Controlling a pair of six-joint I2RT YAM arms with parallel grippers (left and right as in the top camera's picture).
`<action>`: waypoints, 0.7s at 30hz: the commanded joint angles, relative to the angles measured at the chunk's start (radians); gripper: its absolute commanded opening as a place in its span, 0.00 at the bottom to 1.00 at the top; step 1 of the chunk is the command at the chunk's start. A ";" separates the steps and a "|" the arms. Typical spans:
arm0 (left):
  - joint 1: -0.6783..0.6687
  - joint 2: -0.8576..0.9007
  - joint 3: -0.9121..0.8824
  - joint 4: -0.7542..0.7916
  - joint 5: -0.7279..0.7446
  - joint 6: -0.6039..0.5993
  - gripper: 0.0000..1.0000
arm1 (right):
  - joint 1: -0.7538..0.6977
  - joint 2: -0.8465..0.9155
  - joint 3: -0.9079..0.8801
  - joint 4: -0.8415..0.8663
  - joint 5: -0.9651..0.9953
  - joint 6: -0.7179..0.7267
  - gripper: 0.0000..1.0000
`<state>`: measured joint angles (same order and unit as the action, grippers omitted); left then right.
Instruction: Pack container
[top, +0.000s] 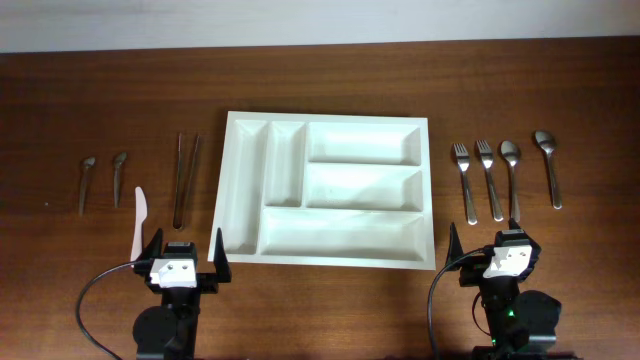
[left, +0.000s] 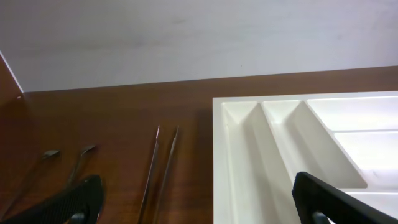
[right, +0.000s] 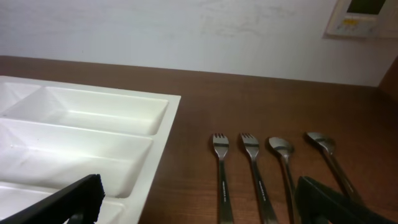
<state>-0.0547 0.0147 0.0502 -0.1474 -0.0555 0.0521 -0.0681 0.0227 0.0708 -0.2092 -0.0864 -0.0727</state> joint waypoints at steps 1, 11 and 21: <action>-0.002 -0.009 -0.010 0.009 0.008 -0.027 0.99 | 0.009 0.008 -0.004 0.000 0.006 0.113 0.99; -0.002 0.176 0.314 -0.204 -0.008 -0.130 0.99 | 0.007 0.181 0.297 -0.102 0.126 0.145 0.99; -0.002 0.694 0.742 -0.510 -0.057 -0.130 0.99 | -0.046 0.882 1.110 -0.769 0.111 0.145 0.99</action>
<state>-0.0544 0.6056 0.7097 -0.6151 -0.0937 -0.0692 -0.0959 0.7544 1.0016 -0.8795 0.0193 0.0582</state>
